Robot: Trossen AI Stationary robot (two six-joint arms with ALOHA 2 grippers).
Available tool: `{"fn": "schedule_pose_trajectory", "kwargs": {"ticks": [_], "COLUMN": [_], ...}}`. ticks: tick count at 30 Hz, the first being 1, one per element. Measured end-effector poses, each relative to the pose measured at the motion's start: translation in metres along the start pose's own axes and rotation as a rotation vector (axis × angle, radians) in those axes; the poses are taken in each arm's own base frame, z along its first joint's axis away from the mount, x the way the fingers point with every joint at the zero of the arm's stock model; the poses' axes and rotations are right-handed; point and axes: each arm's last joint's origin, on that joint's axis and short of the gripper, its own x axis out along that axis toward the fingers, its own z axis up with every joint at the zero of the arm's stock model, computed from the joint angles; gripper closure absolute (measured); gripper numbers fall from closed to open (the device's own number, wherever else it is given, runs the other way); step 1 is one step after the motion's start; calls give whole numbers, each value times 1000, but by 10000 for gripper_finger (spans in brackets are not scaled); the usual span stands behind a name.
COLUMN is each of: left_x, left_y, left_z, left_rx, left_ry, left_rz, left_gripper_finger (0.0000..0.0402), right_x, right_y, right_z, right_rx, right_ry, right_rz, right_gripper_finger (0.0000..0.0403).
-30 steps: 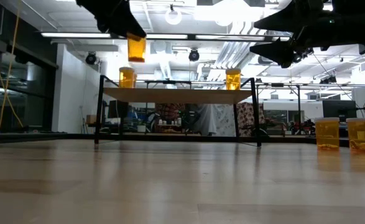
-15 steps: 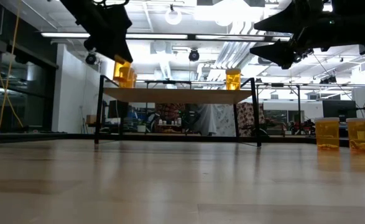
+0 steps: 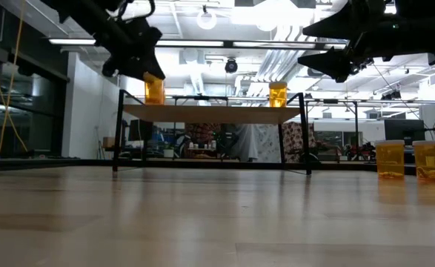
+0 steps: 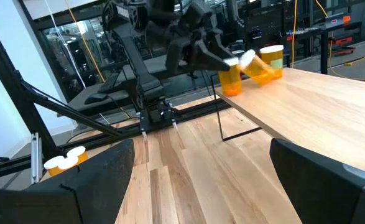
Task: Pick and place medicine bottles onto shelf by color
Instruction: Put the orange pill bottle on the shelf
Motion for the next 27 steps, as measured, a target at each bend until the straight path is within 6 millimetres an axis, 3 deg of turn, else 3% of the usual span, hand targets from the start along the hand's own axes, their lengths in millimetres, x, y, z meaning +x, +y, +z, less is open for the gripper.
{"fn": "schedule_pose_trajectory", "kwargs": {"ticks": [27], "left_x": [0], "left_y": [2], "left_z": [0], "left_rx": [63], "left_ry": [-26], "left_rz": [40], "left_gripper_finger": [180], "right_x": [0], "right_y": [0], "right_z": [0], "right_rx": [7], "right_ry": [1], "right_rz": [0], "right_gripper_finger": [37]}}
